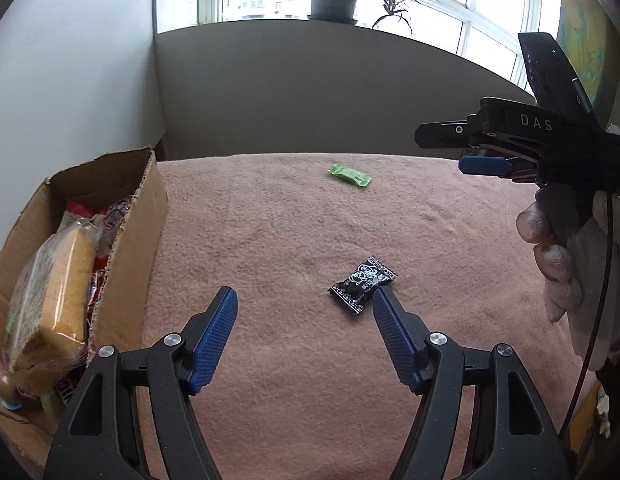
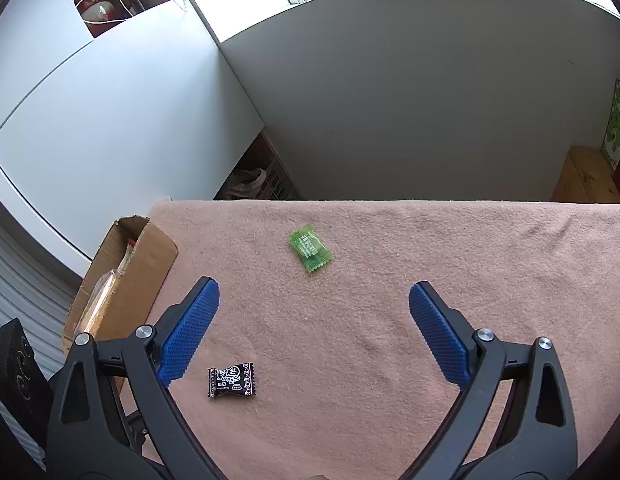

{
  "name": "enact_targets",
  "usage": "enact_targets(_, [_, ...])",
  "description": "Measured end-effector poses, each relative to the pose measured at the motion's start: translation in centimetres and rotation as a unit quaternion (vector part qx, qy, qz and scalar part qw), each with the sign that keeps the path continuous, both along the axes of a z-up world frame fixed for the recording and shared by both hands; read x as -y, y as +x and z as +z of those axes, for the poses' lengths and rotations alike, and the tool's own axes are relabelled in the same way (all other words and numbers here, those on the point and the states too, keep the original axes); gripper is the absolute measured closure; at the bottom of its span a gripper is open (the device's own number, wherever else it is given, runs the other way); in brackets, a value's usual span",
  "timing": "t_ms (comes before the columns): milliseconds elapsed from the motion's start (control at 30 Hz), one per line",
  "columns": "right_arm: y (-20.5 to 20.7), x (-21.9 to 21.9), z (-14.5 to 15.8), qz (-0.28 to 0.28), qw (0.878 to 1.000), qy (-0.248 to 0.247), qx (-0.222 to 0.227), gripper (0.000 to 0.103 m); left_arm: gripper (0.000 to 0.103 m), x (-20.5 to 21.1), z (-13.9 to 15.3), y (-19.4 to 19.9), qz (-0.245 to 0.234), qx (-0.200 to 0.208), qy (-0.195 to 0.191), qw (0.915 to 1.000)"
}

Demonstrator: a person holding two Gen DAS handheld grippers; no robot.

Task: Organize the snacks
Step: 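Move both open tools back over the black packet and green candy, then grasp the black candy packet with the left tool while the right tool grasps the green candy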

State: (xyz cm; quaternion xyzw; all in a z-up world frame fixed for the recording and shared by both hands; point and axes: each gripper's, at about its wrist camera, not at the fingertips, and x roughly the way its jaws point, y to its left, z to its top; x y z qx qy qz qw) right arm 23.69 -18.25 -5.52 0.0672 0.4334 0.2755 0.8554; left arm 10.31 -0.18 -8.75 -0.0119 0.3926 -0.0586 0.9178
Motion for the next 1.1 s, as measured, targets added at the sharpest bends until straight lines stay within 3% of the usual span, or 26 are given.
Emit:
enact_targets(133, [1.5, -1.3, -0.8, 0.024, 1.0, -0.011, -0.005, 0.014, 0.04, 1.2, -0.7, 0.8, -0.015, -0.012, 0.009, 0.9998])
enact_targets(267, [2.8, -2.5, -1.8, 0.038, 0.999, -0.015, -0.009, 0.017, 0.04, 2.6, -1.4, 1.6, -0.031, -0.026, 0.017, 0.999])
enact_targets(333, [3.5, -3.0, -2.5, 0.047, 0.999, -0.012, -0.017, 0.024, 0.04, 3.0, -1.7, 2.0, -0.032, -0.031, 0.021, 0.9988])
enact_targets(567, [4.9, -4.9, -4.1, 0.061, 0.997, -0.033, -0.014, 0.027, 0.041, 3.4, -2.4, 3.5, -0.024, -0.05, 0.023, 0.9982])
enact_targets(733, [5.2, -5.6, -4.9, 0.067, 0.996, -0.05, -0.015, 0.037, 0.049, 4.2, -2.8, 4.2, -0.022, -0.059, 0.039, 0.9973])
enact_targets(867, [5.2, -5.7, -4.9, 0.069, 0.996, -0.053, -0.011, 0.037, 0.055, 4.5, -2.6, 4.4, -0.017, -0.058, 0.042, 0.9973])
enact_targets(1100, [4.1, -6.8, -5.1, 0.078, 0.993, -0.088, 0.014, 0.054, 0.073, 4.9, -2.2, 4.3, -0.011, -0.055, 0.047, 0.9973])
